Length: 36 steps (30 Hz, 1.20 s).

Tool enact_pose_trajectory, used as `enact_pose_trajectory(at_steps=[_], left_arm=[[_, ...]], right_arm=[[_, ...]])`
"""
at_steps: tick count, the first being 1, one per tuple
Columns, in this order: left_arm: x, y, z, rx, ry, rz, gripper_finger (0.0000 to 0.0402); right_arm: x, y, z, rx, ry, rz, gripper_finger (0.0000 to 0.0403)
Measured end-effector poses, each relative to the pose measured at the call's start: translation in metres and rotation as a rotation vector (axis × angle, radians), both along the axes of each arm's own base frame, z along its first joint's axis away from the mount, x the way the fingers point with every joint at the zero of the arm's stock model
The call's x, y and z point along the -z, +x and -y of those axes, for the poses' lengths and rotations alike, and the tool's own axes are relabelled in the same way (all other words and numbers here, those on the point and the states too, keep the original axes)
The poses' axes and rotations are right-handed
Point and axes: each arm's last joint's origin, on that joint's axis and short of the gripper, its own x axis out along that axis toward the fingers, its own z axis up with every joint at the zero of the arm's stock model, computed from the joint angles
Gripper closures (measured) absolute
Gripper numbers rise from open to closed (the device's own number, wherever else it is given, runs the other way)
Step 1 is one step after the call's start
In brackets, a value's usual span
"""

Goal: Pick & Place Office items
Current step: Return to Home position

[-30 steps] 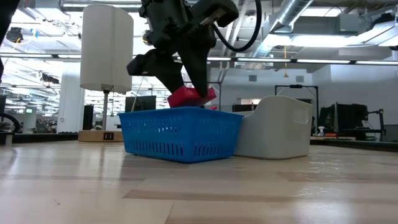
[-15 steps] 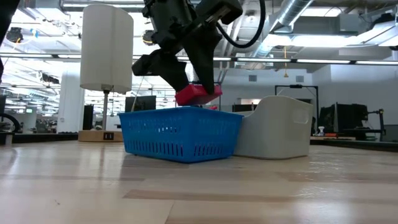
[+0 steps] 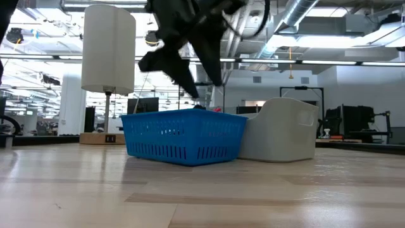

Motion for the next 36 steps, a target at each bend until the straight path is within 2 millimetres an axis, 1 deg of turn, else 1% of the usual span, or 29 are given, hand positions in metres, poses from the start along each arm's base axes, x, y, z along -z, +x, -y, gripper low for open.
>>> enact_pose_trajectory(at_steps=[2, 4, 5, 7, 10, 12, 14, 15, 16, 18, 20, 21, 22, 24, 25, 27, 28, 29, 30, 32, 36], left_arm=[[-0.012, -0.008, 0.005, 0.047, 0.043, 0.007, 0.0199], [-0.028, -0.026, 0.013, 0.079, 0.122, -0.016, 0.0199], [-0.036, -0.037, 0.016, 0.084, 0.162, -0.013, 0.0198], [-0.046, -0.066, 0.021, 0.086, 0.221, -0.006, 0.0195], [-0.044, -0.117, 0.031, 0.052, 0.205, 0.065, 0.0190], [-0.034, -0.150, 0.040, 0.040, 0.127, 0.149, 0.0188], [-0.020, -0.175, 0.047, 0.046, 0.017, 0.254, 0.0188], [-0.013, -0.181, 0.050, 0.047, -0.031, 0.308, 0.0189], [-0.007, -0.183, 0.050, 0.035, -0.065, 0.378, 0.0191], [0.001, -0.175, 0.047, 0.021, -0.059, 0.503, 0.0196], [0.008, -0.155, 0.035, 0.046, 0.011, 0.565, 0.0201], [0.010, -0.142, 0.024, 0.070, 0.040, 0.577, 0.0203], [0.011, -0.131, 0.010, 0.097, 0.070, 0.584, 0.0205], [0.004, -0.107, -0.021, 0.147, 0.099, 0.634, 0.0206], [-0.001, -0.101, -0.036, 0.167, 0.111, 0.656, 0.0206], [-0.011, -0.102, -0.058, 0.235, 0.130, 0.676, 0.0206], [-0.015, -0.104, -0.066, 0.261, 0.144, 0.681, 0.0206], [-0.019, -0.111, -0.072, 0.283, 0.167, 0.677, 0.0206], [-0.024, -0.119, -0.075, 0.300, 0.193, 0.677, 0.0206], [-0.035, -0.132, -0.078, 0.316, 0.253, 0.729, 0.0206], [-0.033, -0.166, -0.076, 0.354, 0.292, 0.762, 0.0206]], right_arm=[[0.000, -0.002, -0.001, -0.014, 0.003, 0.001, 0.0232], [-0.001, -0.004, -0.001, -0.025, 0.011, 0.000, 0.0232], [-0.001, -0.005, -0.002, -0.032, 0.012, 0.000, 0.0232], [-0.001, -0.007, -0.002, -0.044, 0.015, 0.001, 0.0232], [-0.002, -0.009, 0.000, -0.053, 0.021, 0.006, 0.0232], [-0.003, -0.010, 0.000, -0.052, 0.018, 0.009, 0.0232], [-0.003, -0.011, 0.001, -0.054, 0.014, 0.012, 0.0232], [-0.003, -0.012, 0.001, -0.057, 0.015, 0.013, 0.0232], [-0.004, -0.012, 0.001, -0.058, 0.015, 0.014, 0.0232], [-0.004, -0.013, 0.002, -0.064, 0.016, 0.015, 0.0232], [-0.004, -0.014, 0.002, -0.063, 0.007, 0.016, 0.0232], [-0.005, -0.014, 0.002, -0.064, 0.005, 0.017, 0.0232], [-0.005, -0.014, 0.002, -0.064, 0.007, 0.018, 0.0232], [-0.005, -0.014, 0.002, -0.064, 0.009, 0.019, 0.0232], [-0.005, -0.014, 0.002, -0.063, 0.013, 0.021, 0.0232], [-0.006, -0.015, 0.003, -0.063, 0.022, 0.026, 0.0232], [-0.006, -0.014, 0.002, -0.061, 0.025, 0.027, 0.0232], [-0.006, -0.013, 0.002, -0.052, 0.027, 0.025, 0.0232], [-0.005, -0.012, 0.002, -0.040, 0.028, 0.022, 0.0232], [-0.005, -0.007, 0.001, 0.002, 0.019, 0.012, 0.0232], [-0.002, 0.005, -0.003, 0.076, -0.029, 0.000, 0.0232]])
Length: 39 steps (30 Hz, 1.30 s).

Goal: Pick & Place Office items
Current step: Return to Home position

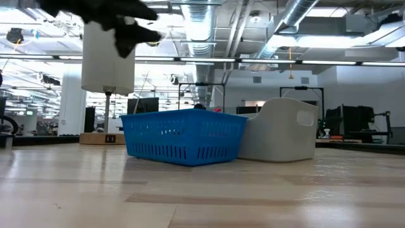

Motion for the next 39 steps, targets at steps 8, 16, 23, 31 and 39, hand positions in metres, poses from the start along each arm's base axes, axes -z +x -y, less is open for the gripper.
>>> enact_pose_trajectory(at_steps=[8, 16, 23, 31, 39], left_arm=[[0.038, -0.056, -0.004, 0.000, 0.018, 0.026, 0.0206], [0.052, -0.080, -0.006, 0.037, 0.155, 0.085, 0.0206], [0.067, -0.087, -0.004, 0.132, 0.215, 0.060, 0.0206], [0.095, -0.101, -0.004, 0.147, 0.169, 0.104, 0.0208], [0.105, -0.112, -0.007, 0.107, 0.216, 0.104, 0.0250]], right_arm=[[-0.001, 0.005, 0.003, 0.032, 0.043, 0.021, 0.0232], [-0.007, 0.004, 0.009, 0.061, 0.126, 0.069, 0.0232], [-0.006, 0.015, 0.018, 0.162, 0.173, 0.082, 0.0232], [-0.002, 0.031, 0.016, 0.205, 0.221, 0.096, 0.0232], [-0.003, 0.032, 0.015, 0.199, 0.250, 0.118, 0.0232]])
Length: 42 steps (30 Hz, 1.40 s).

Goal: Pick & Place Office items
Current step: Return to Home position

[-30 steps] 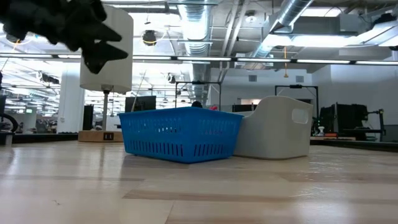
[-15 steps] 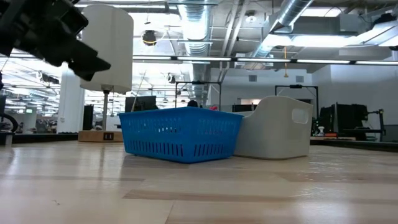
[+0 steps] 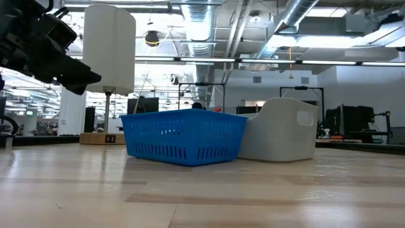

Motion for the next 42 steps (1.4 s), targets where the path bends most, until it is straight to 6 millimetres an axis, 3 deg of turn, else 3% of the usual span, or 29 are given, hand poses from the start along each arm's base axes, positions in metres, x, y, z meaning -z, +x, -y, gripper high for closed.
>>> enact_pose_trajectory(at_steps=[14, 20, 26, 34, 39, 42], left_arm=[[0.005, 0.002, -0.002, -0.020, 0.024, -0.064, 0.0283], [0.016, 0.007, -0.002, -0.047, -0.078, -0.178, 0.0284], [0.023, 0.009, 0.000, -0.150, -0.411, -0.264, 0.0282], [0.025, 0.010, 0.000, -0.164, -0.435, -0.284, 0.0284], [0.025, 0.010, 0.000, -0.164, -0.435, -0.283, 0.0284], [0.025, 0.010, 0.000, -0.164, -0.435, -0.283, 0.0284]], right_arm=[[-0.002, -0.004, -0.001, 0.009, -0.068, -0.020, 0.0232], [-0.003, -0.017, -0.006, -0.049, -0.123, -0.052, 0.0232], [0.004, -0.025, -0.020, -0.138, -0.226, -0.146, 0.0232], [0.046, 0.016, -0.053, -0.240, -0.331, -0.311, 0.0232], [0.078, 0.056, -0.050, -0.264, -0.390, -0.494, 0.0232], [0.101, 0.088, -0.038, -0.331, -0.423, -0.627, 0.0232]])
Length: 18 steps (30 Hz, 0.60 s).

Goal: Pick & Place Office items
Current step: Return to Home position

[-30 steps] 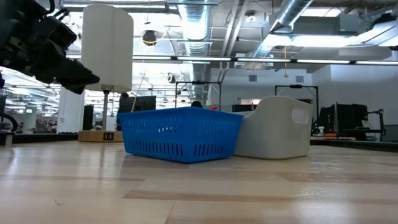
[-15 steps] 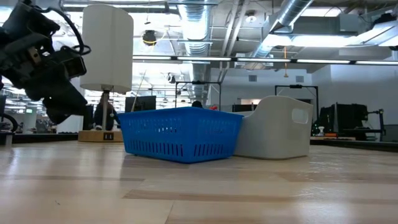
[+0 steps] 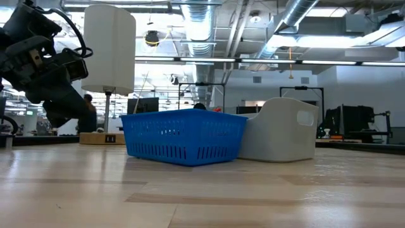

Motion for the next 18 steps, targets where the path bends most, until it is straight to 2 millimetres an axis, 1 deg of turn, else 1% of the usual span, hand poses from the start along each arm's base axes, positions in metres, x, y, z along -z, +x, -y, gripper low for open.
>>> enact_pose_trajectory(at_steps=[3, 6, 8, 10, 12, 14, 16, 18], left_arm=[[0.000, 0.000, 0.000, 0.000, 0.000, 0.001, 0.0284], [0.000, 0.000, 0.000, 0.000, 0.000, 0.001, 0.0284], [0.000, 0.000, 0.000, 0.000, 0.000, 0.002, 0.0284], [0.000, 0.000, 0.000, 0.000, 0.000, 0.003, 0.0284], [0.000, 0.000, 0.000, 0.000, 0.000, 0.005, 0.0284], [-0.001, 0.000, 0.000, 0.000, 0.000, 0.008, 0.0284], [-0.001, 0.000, 0.000, 0.000, 0.000, 0.010, 0.0284], [-0.001, 0.000, 0.000, 0.000, 0.000, 0.010, 0.0284]], right_arm=[[0.019, 0.035, 0.015, -0.099, -0.033, -0.099, 0.0232], [0.031, 0.067, 0.033, -0.244, -0.063, -0.107, 0.0232], [0.034, 0.084, 0.049, -0.332, -0.077, -0.078, 0.0232], [0.037, 0.093, 0.065, -0.389, -0.103, -0.063, 0.0232], [0.039, 0.096, 0.083, -0.416, -0.138, -0.075, 0.0232], [0.039, 0.092, 0.097, -0.439, -0.182, -0.096, 0.0232], [0.035, 0.081, 0.106, -0.446, -0.230, -0.103, 0.0232], [0.032, 0.061, 0.112, -0.440, -0.272, -0.074, 0.0232]])
